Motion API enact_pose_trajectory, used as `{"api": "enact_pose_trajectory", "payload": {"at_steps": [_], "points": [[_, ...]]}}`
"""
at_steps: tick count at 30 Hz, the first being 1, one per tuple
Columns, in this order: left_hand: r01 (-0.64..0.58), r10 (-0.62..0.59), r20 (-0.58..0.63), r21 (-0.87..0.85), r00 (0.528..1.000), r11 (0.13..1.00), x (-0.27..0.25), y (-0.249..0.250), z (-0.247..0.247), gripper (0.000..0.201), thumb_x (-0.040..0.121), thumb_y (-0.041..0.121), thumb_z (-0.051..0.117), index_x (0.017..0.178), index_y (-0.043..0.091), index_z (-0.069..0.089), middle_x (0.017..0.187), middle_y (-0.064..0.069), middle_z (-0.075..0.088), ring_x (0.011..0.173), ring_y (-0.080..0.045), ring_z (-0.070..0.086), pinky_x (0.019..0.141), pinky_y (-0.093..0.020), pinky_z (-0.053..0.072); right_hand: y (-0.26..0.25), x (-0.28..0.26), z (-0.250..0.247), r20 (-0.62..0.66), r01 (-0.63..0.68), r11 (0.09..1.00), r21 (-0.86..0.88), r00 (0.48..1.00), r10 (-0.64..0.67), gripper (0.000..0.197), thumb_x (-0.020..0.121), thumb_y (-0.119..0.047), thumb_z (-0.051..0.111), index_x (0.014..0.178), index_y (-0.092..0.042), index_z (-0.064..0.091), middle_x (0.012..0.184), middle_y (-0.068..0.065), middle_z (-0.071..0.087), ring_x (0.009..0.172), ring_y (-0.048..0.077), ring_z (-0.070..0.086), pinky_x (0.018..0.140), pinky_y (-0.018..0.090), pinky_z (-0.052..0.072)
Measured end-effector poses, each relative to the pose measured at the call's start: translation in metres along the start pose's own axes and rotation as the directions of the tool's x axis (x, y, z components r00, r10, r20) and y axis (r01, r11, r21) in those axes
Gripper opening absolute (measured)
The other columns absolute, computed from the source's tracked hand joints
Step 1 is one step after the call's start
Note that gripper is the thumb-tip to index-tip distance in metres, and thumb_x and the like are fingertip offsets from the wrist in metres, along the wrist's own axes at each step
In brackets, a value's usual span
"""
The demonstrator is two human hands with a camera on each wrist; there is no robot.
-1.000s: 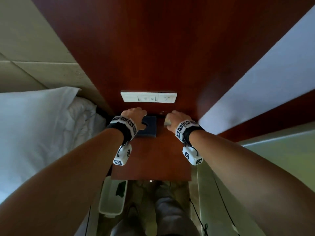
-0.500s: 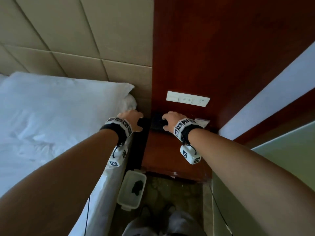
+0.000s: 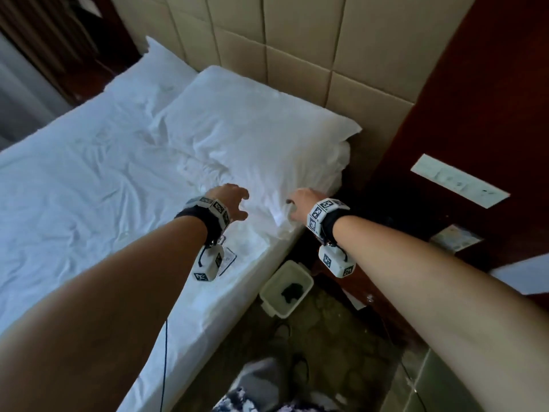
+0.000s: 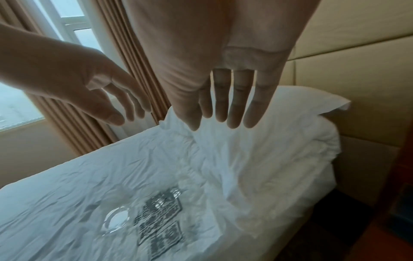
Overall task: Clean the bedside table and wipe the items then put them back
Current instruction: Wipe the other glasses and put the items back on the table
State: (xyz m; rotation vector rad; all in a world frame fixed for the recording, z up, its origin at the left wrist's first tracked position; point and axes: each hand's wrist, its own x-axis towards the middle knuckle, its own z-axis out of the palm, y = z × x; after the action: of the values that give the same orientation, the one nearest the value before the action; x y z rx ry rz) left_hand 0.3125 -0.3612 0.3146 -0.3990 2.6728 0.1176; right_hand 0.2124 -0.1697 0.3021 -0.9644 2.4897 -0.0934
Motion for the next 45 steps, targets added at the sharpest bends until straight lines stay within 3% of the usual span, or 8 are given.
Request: {"api": "enact_pose_trajectory", "payload": {"at_steps": [9, 20, 23, 27, 32, 39, 42, 45], "points": [[0.256, -0.253, 0.04, -0.119, 0.967, 0.959, -0.064, -0.132, 0.048, 0.05, 0.084, 0.044, 0.069, 0.13, 0.029, 0.056, 0.124, 0.003, 0.063, 0.108, -0.021, 0.062, 0.086, -0.032, 0.05, -0.113, 0.04, 0.047, 0.135, 0.225, 0.972, -0.062, 0.967, -0.215, 0.044, 0.09, -0.032, 0.06, 0.133, -0.025, 0.054, 0.136, 0.002, 0.053, 0.112, 0.026, 0.059, 0.09, 0.036, 0.049], [0.273, -0.251, 0.124, -0.215, 0.96, 0.938, -0.029, -0.259, 0.092, 0.049, 0.087, 0.039, 0.068, 0.132, 0.027, 0.054, 0.124, 0.003, 0.062, 0.109, -0.021, 0.061, 0.084, -0.032, 0.046, -0.223, 0.142, 0.079, 0.256, 0.256, 0.96, -0.114, 0.941, -0.22, 0.042, 0.088, -0.03, 0.06, 0.13, -0.027, 0.057, 0.129, 0.002, 0.06, 0.107, 0.026, 0.062, 0.09, 0.033, 0.05], [0.26, -0.224, 0.172, -0.224, 0.959, 0.939, -0.011, -0.286, 0.108, 0.049, 0.087, 0.04, 0.068, 0.133, 0.027, 0.054, 0.124, 0.003, 0.062, 0.109, -0.02, 0.061, 0.086, -0.033, 0.046, -0.247, 0.164, 0.091, 0.282, 0.246, 0.963, -0.108, 0.937, -0.208, 0.039, 0.089, -0.028, 0.059, 0.128, -0.025, 0.059, 0.125, 0.001, 0.063, 0.1, 0.025, 0.064, 0.084, 0.031, 0.052], [0.217, -0.166, 0.211, -0.244, 0.963, 0.945, 0.016, -0.307, 0.129, 0.05, 0.087, 0.038, 0.068, 0.133, 0.025, 0.054, 0.123, 0.001, 0.061, 0.109, -0.021, 0.06, 0.091, -0.036, 0.05, -0.264, 0.191, 0.11, 0.332, 0.237, 0.965, -0.115, 0.924, -0.187, 0.034, 0.089, -0.025, 0.059, 0.123, -0.024, 0.06, 0.117, 0.005, 0.064, 0.09, 0.025, 0.064, 0.074, 0.031, 0.053], [0.137, -0.077, 0.225, -0.263, 0.971, 0.955, 0.047, -0.318, 0.168, 0.047, 0.089, 0.034, 0.067, 0.134, 0.025, 0.054, 0.124, -0.002, 0.06, 0.109, -0.023, 0.06, 0.091, -0.034, 0.049, -0.27, 0.221, 0.142, 0.381, 0.211, 0.971, -0.109, 0.911, -0.155, 0.037, 0.091, -0.024, 0.057, 0.128, -0.029, 0.059, 0.131, 0.004, 0.058, 0.099, 0.024, 0.064, 0.086, 0.035, 0.055], [0.136, -0.03, 0.284, -0.36, 0.958, 0.923, 0.089, -0.331, 0.237, 0.051, 0.091, 0.032, 0.063, 0.138, 0.019, 0.045, 0.123, -0.006, 0.059, 0.104, -0.023, 0.061, 0.086, -0.033, 0.053, -0.27, 0.258, 0.202, 0.414, 0.134, 0.985, -0.105, 0.907, -0.079, 0.022, 0.094, -0.027, 0.054, 0.114, -0.02, 0.061, 0.112, 0.007, 0.065, 0.092, 0.028, 0.064, 0.082, 0.037, 0.054], [0.182, -0.055, 0.291, -0.43, 0.955, 0.884, 0.106, -0.331, 0.261, 0.056, 0.091, 0.035, 0.062, 0.139, 0.016, 0.04, 0.123, -0.008, 0.058, 0.105, -0.024, 0.06, 0.085, -0.035, 0.052, -0.271, 0.272, 0.227, 0.419, 0.053, 0.994, -0.098, 0.908, -0.007, 0.02, 0.096, -0.035, 0.048, 0.098, -0.017, 0.057, 0.098, 0.007, 0.064, 0.084, 0.028, 0.063, 0.073, 0.034, 0.052], [0.204, -0.067, 0.292, -0.472, 0.954, 0.857, 0.123, -0.329, 0.279, 0.048, 0.096, 0.038, 0.055, 0.136, 0.016, 0.042, 0.112, -0.007, 0.062, 0.095, -0.023, 0.06, 0.08, -0.034, 0.05, -0.272, 0.282, 0.251, 0.431, -0.076, 0.997, -0.026, 0.899, 0.08, 0.033, 0.098, -0.04, 0.041, 0.078, -0.016, 0.053, 0.079, 0.005, 0.061, 0.07, 0.025, 0.06, 0.062, 0.031, 0.048]]}}
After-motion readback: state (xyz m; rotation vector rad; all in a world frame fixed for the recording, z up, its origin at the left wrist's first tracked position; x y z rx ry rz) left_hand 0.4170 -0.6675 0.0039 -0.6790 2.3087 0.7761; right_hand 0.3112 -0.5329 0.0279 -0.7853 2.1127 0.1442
